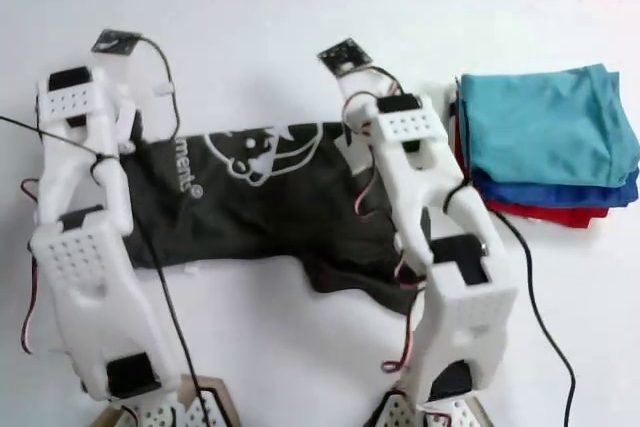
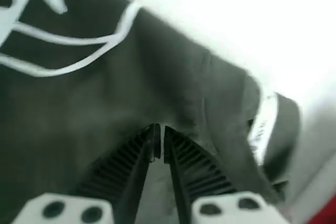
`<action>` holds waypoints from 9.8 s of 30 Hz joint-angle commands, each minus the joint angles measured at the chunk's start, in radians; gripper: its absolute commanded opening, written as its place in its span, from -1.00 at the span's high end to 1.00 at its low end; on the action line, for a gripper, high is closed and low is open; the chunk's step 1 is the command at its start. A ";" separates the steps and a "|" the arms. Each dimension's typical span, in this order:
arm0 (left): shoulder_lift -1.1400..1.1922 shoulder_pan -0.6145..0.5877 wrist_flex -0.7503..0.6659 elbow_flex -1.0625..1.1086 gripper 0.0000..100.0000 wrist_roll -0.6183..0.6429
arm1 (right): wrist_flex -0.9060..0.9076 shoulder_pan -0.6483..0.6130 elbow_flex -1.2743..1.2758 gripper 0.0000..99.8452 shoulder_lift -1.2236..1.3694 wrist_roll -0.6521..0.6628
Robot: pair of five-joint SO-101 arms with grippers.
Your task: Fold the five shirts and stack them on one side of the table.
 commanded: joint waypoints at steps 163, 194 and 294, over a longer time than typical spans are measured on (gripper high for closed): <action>-0.726 -0.005 -0.381 1.175 0.95 0.011 | -0.088 -0.243 0.944 0.75 -0.619 0.281; -0.726 -0.005 -0.381 1.176 0.95 0.011 | 0.229 -0.091 -0.077 0.74 -0.071 0.529; -0.726 0.025 -0.382 1.185 0.95 0.009 | 0.429 0.021 -0.250 0.96 -0.113 0.215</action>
